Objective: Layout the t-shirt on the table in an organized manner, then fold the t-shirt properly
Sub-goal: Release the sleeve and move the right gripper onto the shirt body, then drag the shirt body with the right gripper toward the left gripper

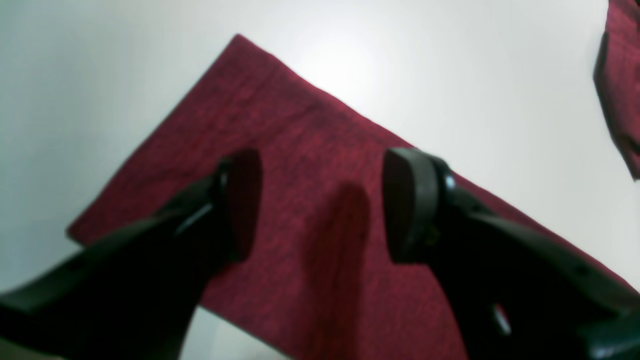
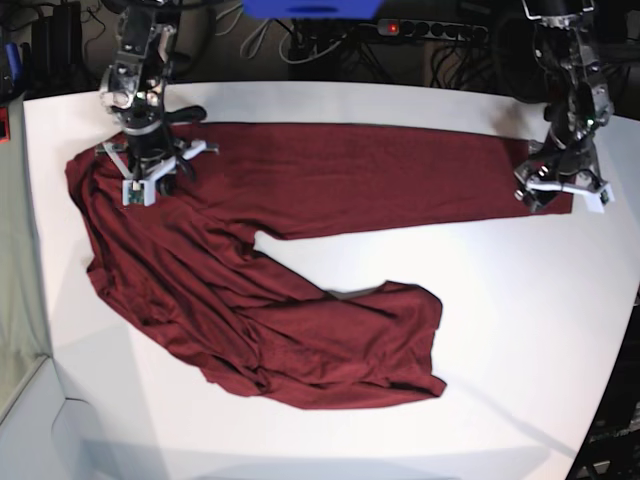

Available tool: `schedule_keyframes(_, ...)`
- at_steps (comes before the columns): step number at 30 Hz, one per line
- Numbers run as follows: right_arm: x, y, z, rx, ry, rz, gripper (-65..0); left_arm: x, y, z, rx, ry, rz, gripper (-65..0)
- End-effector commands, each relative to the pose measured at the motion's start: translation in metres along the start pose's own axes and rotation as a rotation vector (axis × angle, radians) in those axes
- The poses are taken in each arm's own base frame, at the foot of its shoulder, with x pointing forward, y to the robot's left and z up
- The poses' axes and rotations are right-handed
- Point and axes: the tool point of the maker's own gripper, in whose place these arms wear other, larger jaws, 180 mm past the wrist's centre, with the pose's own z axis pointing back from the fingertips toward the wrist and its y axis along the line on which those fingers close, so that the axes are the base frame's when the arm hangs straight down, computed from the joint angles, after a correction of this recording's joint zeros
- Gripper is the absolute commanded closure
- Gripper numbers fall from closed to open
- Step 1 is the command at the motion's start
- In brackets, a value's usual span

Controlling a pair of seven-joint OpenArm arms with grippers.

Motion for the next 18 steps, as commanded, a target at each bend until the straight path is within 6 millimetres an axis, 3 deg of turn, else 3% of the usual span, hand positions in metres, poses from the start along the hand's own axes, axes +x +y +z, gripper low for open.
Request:
schedule_keyframes(1,0.001,-0.003,0.002,0.0,-0.003,0.011,0.0,0.015,0.0,0.001,-0.003,-0.037,-0.013,-37.0)
schedule_keyframes(12,-0.054,-0.003,0.028,0.004,0.115,0.021,0.0,0.02,0.001,0.003,-0.003,-0.046,-0.028,-37.0)
schedule_keyframes(15,-0.059,-0.005,0.038,0.0,0.124,0.03,0.0,0.025,0.005,0.004,0.002,-0.05,-0.037,-37.0)
schedule_keyframes(18,-0.05,-0.005,0.048,-0.005,0.099,0.045,0.0,0.027,0.007,0.005,0.006,-0.057,-0.038,-37.0)
